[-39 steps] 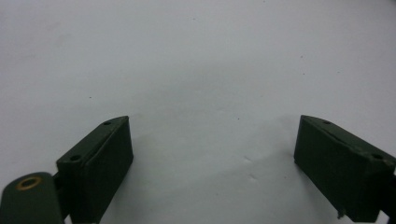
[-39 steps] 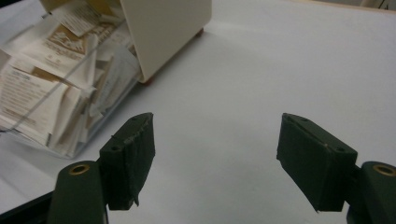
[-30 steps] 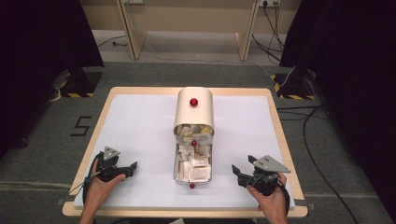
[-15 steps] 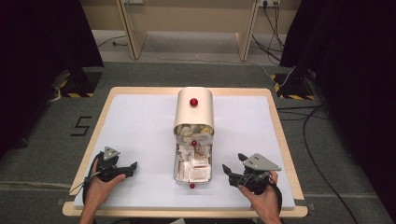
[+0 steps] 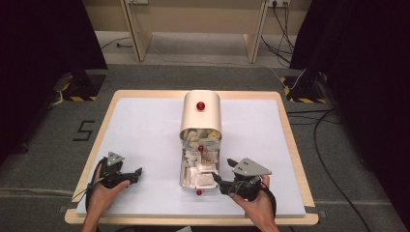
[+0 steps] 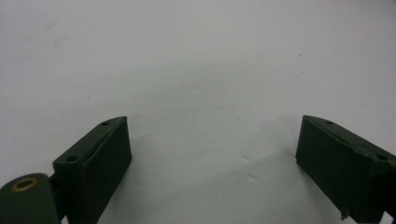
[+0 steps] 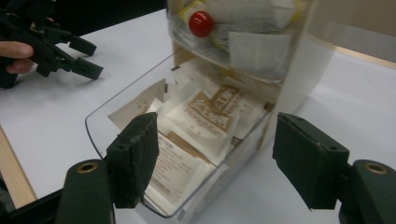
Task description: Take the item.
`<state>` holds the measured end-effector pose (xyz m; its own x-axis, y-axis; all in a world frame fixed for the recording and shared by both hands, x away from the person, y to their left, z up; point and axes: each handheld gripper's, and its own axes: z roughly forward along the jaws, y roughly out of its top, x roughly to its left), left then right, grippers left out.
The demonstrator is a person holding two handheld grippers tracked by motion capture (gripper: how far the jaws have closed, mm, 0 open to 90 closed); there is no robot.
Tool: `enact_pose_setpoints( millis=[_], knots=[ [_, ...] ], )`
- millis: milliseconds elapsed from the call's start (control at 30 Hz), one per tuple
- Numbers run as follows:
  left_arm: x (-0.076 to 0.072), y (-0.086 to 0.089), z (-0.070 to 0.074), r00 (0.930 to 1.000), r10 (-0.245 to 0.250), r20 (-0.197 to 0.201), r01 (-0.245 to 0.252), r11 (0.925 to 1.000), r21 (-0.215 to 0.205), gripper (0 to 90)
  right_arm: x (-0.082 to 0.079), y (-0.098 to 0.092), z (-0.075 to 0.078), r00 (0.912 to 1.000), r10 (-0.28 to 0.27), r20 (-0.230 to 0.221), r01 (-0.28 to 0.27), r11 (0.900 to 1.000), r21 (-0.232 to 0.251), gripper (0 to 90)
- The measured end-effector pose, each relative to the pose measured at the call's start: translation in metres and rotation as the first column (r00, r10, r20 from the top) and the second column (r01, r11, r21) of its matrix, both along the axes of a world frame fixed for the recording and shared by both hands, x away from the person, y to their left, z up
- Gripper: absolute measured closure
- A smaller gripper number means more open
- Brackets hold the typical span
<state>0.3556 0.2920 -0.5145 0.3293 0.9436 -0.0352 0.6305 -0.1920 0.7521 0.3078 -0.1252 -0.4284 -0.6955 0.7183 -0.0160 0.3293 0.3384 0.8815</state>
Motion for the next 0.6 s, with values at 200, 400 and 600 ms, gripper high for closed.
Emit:
enact_pose_setpoints(
  millis=[200, 400, 600],
  knots=[
    [0.000, 0.000, 0.000, 1.0000, 0.000, 0.000, 0.000, 1.0000, 0.000, 9.3, 0.003, 0.024, -0.001, 0.9986, 0.052, 0.010, -0.052, 0.998, -0.034, 31.8],
    [0.000, 0.000, 0.000, 1.0000, 0.000, 0.000, 0.000, 1.0000, 0.000, 9.2, 0.008, 0.036, -0.003, 0.9975, 0.070, 0.004, -0.070, 0.996, -0.050, 31.3],
    [0.000, 0.000, 0.000, 1.0000, 0.000, 0.001, 0.000, 1.0000, -0.001, 9.2, 0.014, 0.049, -0.007, 0.9964, 0.085, -0.001, -0.085, 0.994, -0.072, 31.1]
  ],
)
